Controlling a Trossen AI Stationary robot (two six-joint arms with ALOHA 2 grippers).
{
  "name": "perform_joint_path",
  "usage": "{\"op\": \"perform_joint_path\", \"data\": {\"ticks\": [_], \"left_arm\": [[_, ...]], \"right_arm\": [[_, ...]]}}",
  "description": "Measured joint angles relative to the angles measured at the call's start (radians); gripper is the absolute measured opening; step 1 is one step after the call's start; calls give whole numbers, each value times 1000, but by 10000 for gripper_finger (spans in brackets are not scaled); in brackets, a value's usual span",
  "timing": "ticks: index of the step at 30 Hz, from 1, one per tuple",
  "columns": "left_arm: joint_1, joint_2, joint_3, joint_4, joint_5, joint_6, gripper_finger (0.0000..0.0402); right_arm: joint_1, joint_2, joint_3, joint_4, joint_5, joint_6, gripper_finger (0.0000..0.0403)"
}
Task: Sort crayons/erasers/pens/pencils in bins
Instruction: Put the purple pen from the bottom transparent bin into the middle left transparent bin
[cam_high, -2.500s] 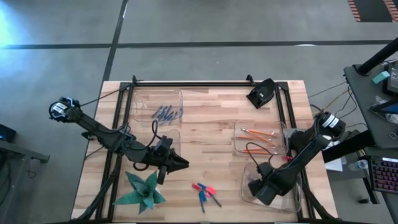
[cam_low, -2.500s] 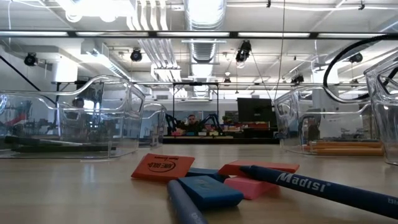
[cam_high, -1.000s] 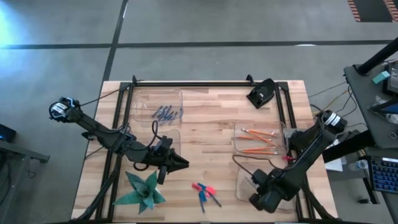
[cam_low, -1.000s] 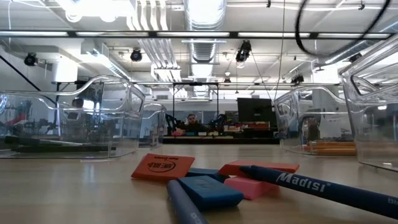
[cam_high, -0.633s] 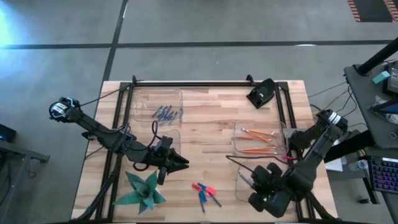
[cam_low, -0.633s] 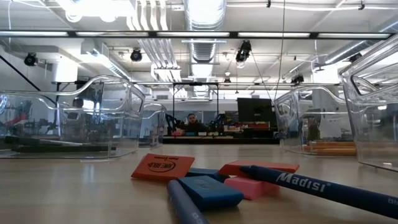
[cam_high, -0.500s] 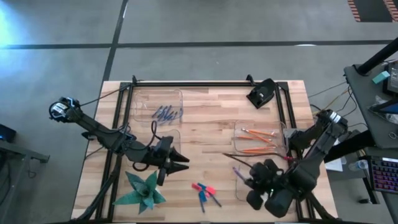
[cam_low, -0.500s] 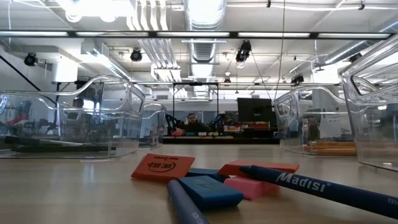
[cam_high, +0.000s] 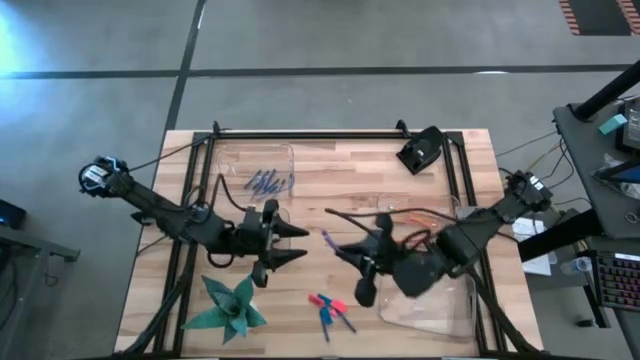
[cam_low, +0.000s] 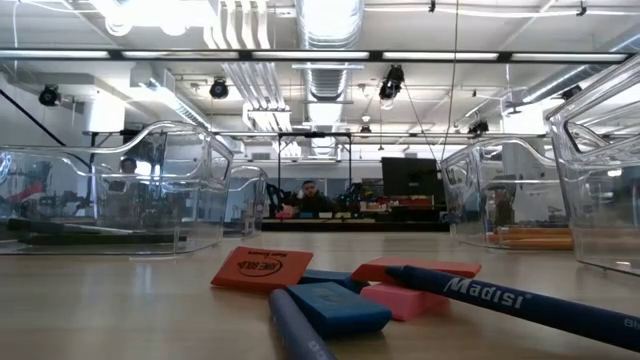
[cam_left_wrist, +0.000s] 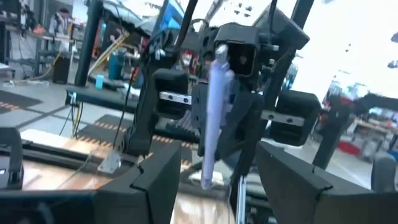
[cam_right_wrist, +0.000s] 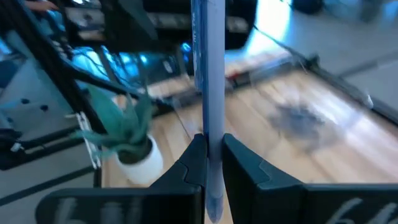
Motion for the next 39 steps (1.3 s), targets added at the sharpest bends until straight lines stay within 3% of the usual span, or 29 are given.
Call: {"op": "perform_joint_path", "data": {"ticks": [9,19,23,29,35,39], "left_arm": [[33,0,3,36,-8,28,195],[82,19,3,80,6,34,187],[90,20,3,77,6,34,146],[97,20,7,72,26,83,30],[102,21,10,73,35,85,31],[103,22,9,69,35,79,29]], "right_arm": [[-120,5,9,178,-177,-209,24],[-180,35,9,191,-212,-251,24],[-187,35,10,193,-212,-261,24],[-195,34,10,194,-213,-265,24],[-195,32,12,188,-209,-256,30],[-196,32,36,99,-214,-250,71]]}}
